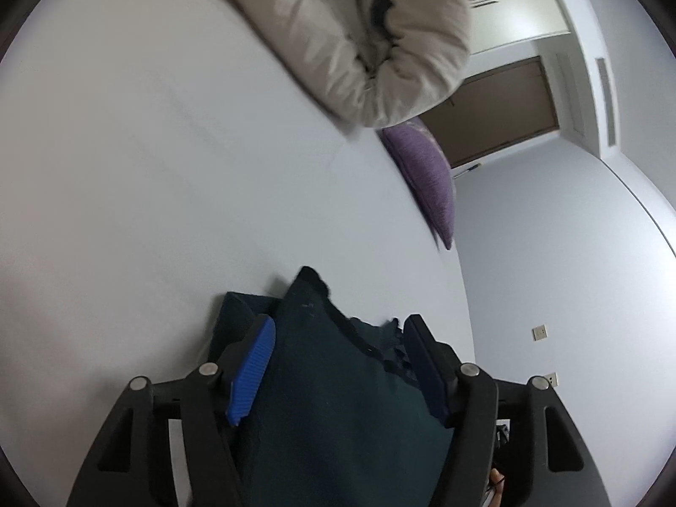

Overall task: Fold small clothes
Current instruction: 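Open both grippers and release the folded hem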

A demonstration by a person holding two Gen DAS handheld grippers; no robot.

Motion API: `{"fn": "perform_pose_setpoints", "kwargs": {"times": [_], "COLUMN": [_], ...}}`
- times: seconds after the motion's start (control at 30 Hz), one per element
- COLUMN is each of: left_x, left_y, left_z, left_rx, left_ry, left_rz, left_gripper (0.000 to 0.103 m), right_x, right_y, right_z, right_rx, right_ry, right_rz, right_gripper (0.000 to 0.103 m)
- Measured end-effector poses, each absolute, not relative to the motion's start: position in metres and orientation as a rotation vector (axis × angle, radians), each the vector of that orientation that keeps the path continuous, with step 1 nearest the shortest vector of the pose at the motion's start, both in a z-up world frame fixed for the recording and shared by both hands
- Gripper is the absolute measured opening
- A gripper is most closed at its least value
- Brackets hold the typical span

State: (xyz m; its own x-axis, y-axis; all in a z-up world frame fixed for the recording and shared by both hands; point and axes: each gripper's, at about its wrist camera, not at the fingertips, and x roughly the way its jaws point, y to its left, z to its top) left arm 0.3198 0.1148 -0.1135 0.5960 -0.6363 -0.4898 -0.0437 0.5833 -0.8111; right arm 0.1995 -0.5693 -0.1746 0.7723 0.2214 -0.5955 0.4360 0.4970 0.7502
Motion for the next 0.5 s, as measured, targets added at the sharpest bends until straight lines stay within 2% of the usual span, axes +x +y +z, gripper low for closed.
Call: {"fn": "perform_pose_setpoints", "kwargs": {"times": [0.23, 0.5], "left_x": [0.281, 0.273], "left_y": [0.066, 0.048], "left_z": [-0.086, -0.124], "left_rx": [-0.589, -0.416], "left_ry": [0.863, 0.926], "left_rz": [-0.428, -0.342], "left_gripper": [0.065, 0.058], "right_x": [0.195, 0.212], "right_y": [-0.525, -0.464], "right_z": [-0.142, -0.165], "right_rx": [0.852, 0.620], "right_ry": [0.758, 0.887], "right_rz": [-0.047, 0.003], "right_gripper": [0.059, 0.059]}}
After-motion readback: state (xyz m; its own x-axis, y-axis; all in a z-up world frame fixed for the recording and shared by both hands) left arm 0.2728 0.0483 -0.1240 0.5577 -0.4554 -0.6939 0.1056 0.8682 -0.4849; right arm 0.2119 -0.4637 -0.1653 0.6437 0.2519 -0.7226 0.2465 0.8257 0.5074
